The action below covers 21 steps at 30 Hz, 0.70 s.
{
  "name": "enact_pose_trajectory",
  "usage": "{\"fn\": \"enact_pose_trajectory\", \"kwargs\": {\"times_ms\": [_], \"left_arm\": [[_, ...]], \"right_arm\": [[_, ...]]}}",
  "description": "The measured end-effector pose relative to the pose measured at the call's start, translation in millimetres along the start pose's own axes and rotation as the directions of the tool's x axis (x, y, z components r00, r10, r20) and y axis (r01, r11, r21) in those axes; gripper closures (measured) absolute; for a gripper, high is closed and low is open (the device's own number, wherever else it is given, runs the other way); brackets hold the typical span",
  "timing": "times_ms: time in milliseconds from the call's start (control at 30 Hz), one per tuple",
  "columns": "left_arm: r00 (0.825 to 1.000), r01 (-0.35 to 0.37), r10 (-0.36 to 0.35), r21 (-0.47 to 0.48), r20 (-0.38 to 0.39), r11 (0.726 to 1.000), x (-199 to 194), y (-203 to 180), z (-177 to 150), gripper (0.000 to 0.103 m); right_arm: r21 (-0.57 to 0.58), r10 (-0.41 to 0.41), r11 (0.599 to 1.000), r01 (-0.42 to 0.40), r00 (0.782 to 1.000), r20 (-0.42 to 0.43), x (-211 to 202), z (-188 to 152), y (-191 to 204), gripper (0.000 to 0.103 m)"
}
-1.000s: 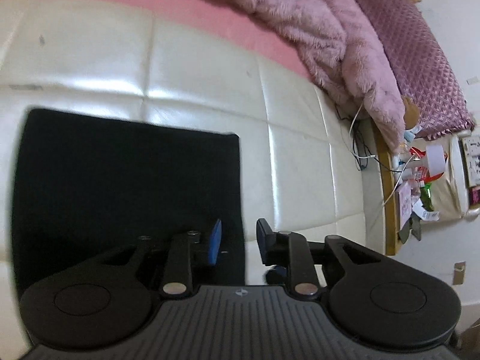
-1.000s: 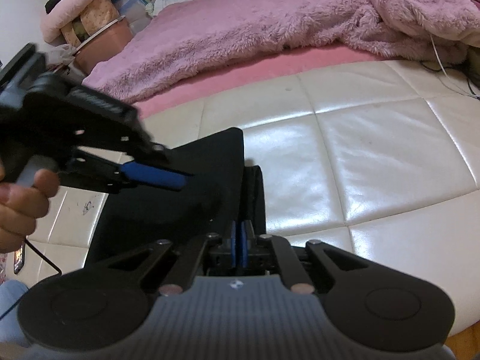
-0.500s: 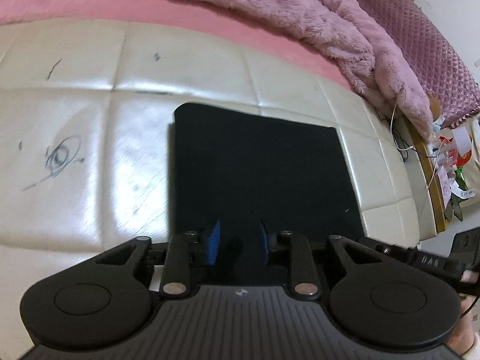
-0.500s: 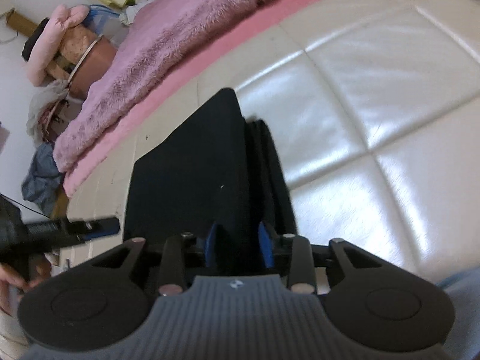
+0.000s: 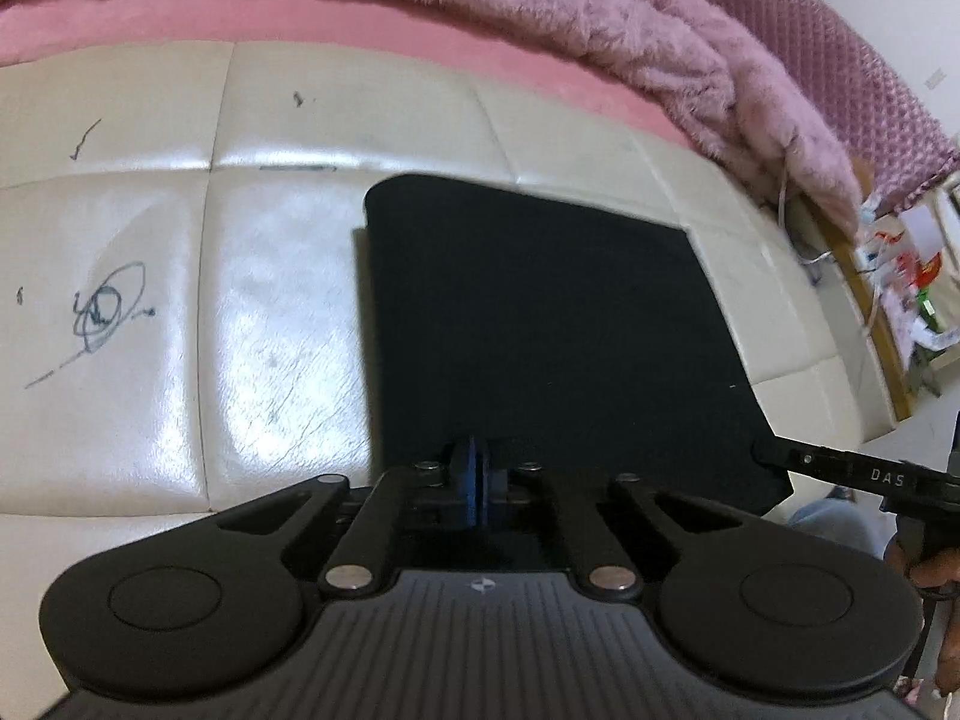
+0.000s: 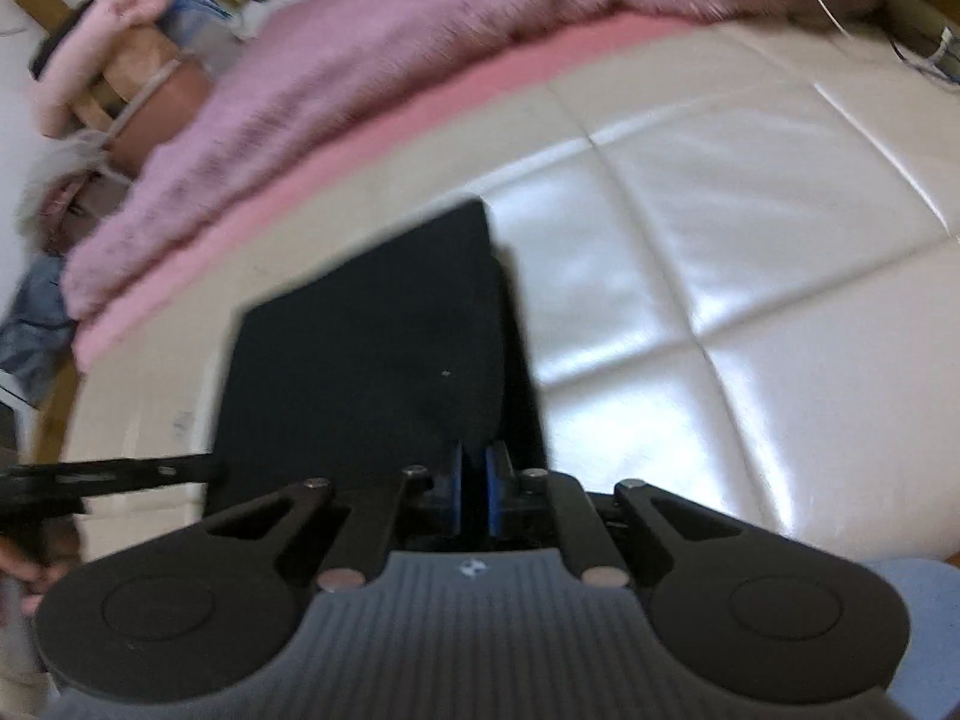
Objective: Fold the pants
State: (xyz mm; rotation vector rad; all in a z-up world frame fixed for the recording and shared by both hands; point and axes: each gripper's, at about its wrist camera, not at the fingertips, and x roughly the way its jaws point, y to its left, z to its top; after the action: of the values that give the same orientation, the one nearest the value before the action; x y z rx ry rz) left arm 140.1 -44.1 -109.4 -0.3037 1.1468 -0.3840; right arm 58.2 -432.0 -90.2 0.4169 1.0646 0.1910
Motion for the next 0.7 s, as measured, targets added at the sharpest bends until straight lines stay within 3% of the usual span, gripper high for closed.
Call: {"fn": "enact_pose_trajectory", "kwargs": {"times_ms": [267, 433, 600, 700], "left_arm": [[0.999, -0.05, 0.05, 0.057, -0.001, 0.997, 6.6, -7.5, -5.5, 0.101], [1.0, -0.005, 0.007, 0.095, -0.023, 0.995, -15.6, -15.8, -9.0, 0.101], [0.994, 0.02, 0.0, 0.173, -0.111, 0.985, -19.4, -27.4, -24.5, 0.101], [0.986, 0.01, 0.023, 0.195, -0.164, 0.981, -10.3, -25.8, -36.3, 0.101]], "right_arm": [[0.004, -0.046, 0.999, 0.046, 0.998, -0.037, 24.6, -7.3, -16.0, 0.094], [-0.134, -0.136, 0.982, 0.137, 0.991, 0.016, 1.8, -4.6, 3.7, 0.09], [-0.283, -0.062, 0.957, 0.069, 0.998, 0.031, -17.3, -12.0, 37.0, 0.093], [-0.329, -0.114, 0.939, 0.103, 0.993, -0.015, -0.5, -20.6, 40.2, 0.093]]}}
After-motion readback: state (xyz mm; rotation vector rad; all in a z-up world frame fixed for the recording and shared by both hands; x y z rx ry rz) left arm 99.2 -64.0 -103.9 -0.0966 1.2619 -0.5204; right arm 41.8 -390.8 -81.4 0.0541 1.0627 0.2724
